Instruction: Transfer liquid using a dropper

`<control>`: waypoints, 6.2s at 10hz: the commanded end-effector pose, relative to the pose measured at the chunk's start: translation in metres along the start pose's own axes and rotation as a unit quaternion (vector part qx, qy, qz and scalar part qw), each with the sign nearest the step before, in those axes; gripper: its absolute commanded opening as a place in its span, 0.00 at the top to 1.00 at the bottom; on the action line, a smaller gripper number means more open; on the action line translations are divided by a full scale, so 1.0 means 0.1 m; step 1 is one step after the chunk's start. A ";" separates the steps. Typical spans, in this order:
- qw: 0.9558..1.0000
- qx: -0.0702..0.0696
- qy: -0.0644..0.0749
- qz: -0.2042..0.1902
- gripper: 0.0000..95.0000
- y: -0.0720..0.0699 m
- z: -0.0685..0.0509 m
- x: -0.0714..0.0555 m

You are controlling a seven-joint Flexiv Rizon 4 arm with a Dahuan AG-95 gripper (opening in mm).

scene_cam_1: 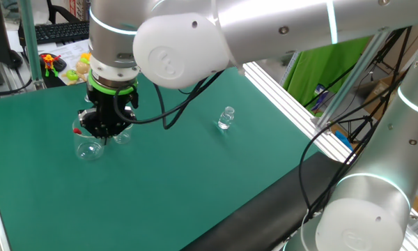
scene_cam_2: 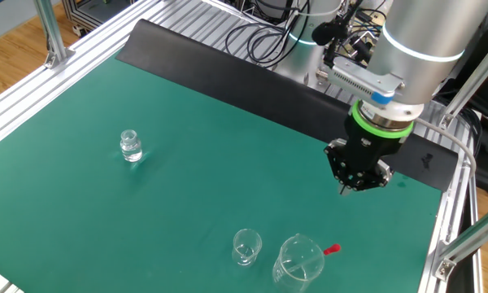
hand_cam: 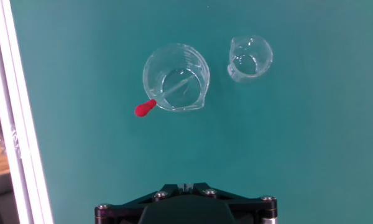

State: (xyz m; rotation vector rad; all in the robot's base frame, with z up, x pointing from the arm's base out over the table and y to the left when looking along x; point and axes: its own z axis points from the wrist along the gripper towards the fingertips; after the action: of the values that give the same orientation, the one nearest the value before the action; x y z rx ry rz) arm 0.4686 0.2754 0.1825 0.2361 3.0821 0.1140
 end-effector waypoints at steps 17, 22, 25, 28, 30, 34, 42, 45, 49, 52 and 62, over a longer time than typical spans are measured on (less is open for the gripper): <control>0.999 0.002 0.005 -0.050 0.80 0.01 0.00 -0.01; 1.000 -0.001 0.000 -0.028 0.40 0.14 0.11 -0.21; 1.000 -0.003 0.000 -0.022 0.40 0.21 0.14 -0.42; 1.000 -0.006 0.003 -0.015 0.40 0.27 0.17 -0.54; 1.000 -0.006 0.002 -0.012 0.60 0.31 0.19 -0.60; 1.000 -0.007 0.001 -0.005 0.60 0.37 0.24 -0.67; 1.000 -0.008 -0.008 0.008 0.80 0.48 0.36 -0.76; 1.000 -0.007 -0.012 0.009 0.80 0.49 0.39 -0.79; 1.000 -0.007 -0.012 0.010 0.80 0.50 0.40 -0.84; 1.000 -0.007 -0.012 0.012 0.80 0.50 0.41 -0.84; 1.000 -0.005 -0.013 0.012 0.80 0.51 0.44 -0.85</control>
State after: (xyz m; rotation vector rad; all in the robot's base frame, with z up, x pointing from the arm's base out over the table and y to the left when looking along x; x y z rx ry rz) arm 0.5631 0.3158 0.1462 0.2722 3.0531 0.1266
